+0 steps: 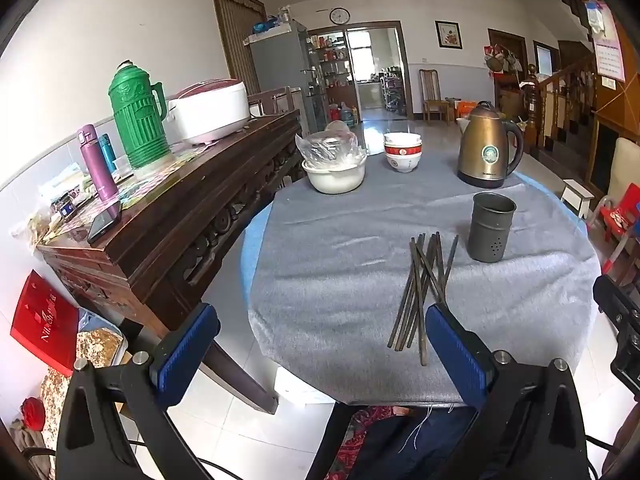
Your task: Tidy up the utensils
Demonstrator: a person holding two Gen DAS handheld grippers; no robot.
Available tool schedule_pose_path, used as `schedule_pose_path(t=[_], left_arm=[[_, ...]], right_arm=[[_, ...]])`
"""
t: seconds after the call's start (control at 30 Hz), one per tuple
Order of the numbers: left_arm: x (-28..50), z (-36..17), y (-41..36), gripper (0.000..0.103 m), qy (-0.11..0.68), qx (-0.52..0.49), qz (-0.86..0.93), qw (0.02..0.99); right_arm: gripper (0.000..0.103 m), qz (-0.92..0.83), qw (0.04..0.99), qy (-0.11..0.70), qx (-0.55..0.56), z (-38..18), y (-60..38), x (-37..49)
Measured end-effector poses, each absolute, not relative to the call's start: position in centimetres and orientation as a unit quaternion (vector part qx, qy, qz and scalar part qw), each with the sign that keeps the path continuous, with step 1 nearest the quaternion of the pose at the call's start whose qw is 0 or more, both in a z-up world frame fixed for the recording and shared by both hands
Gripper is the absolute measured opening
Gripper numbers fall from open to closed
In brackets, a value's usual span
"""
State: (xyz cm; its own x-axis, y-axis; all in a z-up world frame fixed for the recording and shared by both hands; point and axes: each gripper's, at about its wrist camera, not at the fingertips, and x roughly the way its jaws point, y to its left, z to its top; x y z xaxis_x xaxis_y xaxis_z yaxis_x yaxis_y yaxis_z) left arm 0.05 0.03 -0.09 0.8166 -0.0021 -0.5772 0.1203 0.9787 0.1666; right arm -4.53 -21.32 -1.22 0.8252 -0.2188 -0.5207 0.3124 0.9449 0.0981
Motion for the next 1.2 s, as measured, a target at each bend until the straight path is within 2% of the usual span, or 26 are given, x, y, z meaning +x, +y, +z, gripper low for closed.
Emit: schedule_pose_path(t=[1.2], left_arm=[[0.47, -1.13, -0.69, 0.103, 0.343, 0.095, -0.059, 0.933]], right_arm=[[0.103, -0.157, 0.947, 0.269, 0.072, -1.79, -20.9, -4.79]])
